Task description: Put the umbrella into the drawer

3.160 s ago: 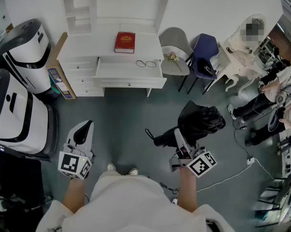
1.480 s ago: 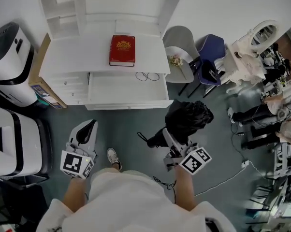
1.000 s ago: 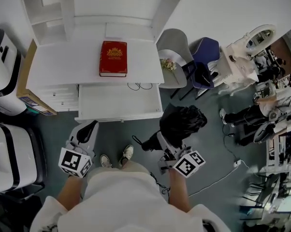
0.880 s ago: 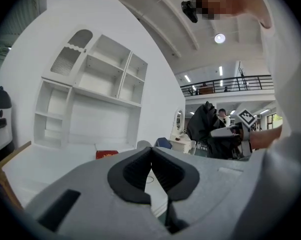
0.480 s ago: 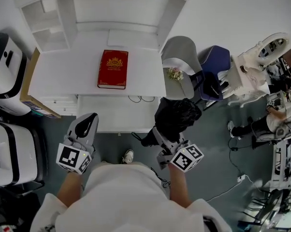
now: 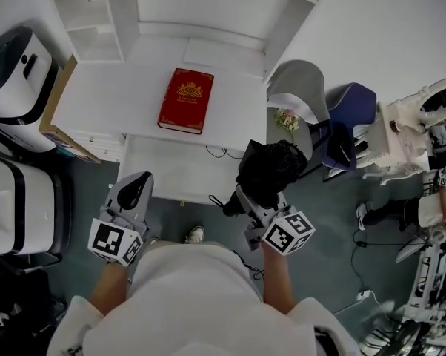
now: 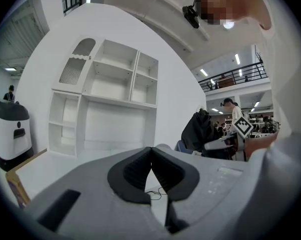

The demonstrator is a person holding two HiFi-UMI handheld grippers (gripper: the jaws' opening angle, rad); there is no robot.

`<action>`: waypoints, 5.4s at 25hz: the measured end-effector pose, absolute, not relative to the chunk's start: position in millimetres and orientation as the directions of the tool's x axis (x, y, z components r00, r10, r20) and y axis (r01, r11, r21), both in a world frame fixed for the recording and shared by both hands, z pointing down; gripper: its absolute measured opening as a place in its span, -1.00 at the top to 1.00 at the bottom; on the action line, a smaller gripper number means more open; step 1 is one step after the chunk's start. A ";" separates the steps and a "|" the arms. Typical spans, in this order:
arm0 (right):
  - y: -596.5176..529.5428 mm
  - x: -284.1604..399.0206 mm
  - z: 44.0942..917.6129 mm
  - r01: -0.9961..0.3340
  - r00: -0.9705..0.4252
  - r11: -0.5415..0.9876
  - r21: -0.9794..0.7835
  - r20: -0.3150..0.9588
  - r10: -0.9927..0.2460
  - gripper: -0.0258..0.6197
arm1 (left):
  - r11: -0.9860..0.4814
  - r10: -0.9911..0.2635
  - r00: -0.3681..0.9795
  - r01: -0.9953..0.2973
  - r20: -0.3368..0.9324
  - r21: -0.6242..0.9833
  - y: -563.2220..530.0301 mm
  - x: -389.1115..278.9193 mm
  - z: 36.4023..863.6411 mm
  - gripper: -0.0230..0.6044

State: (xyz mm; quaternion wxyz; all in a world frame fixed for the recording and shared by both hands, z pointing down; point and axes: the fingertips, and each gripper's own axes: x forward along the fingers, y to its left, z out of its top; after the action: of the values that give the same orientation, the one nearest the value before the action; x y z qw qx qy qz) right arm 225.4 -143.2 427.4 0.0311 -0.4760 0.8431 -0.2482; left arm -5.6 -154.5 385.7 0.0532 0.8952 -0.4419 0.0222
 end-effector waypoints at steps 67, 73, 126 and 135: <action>-221.2 101.1 776.2 -0.419 -0.360 0.908 -0.015 0.921 -0.151 0.06 | -0.269 -0.896 0.312 -0.948 0.317 0.173 -105.7 -78.5 474.9 0.88; -221.3 92.6 786.8 -0.394 -0.335 0.919 -0.006 0.932 -0.138 0.05 | -0.222 -0.910 0.271 -0.958 0.314 0.183 -97.4 -92.0 475.9 0.88; -193.2 126.5 572.6 -0.928 -0.370 0.295 -0.228 0.470 -0.802 0.67 | -0.653 -0.734 0.672 -0.738 0.096 0.169 -131.5 -111.7 408.8 0.88; -181.4 199.6 470.7 -0.923 -0.242 0.153 -0.353 0.222 -0.945 0.92 | -0.676 -0.727 0.685 -0.727 0.057 0.119 -159.2 -102.6 381.8 0.88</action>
State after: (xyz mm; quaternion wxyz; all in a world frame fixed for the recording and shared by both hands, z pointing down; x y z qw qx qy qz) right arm 199.6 -181.4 470.7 0.0254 -0.6153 0.7589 -0.2119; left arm -102.6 -159.2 381.8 0.0659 0.9154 -0.3971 0.0025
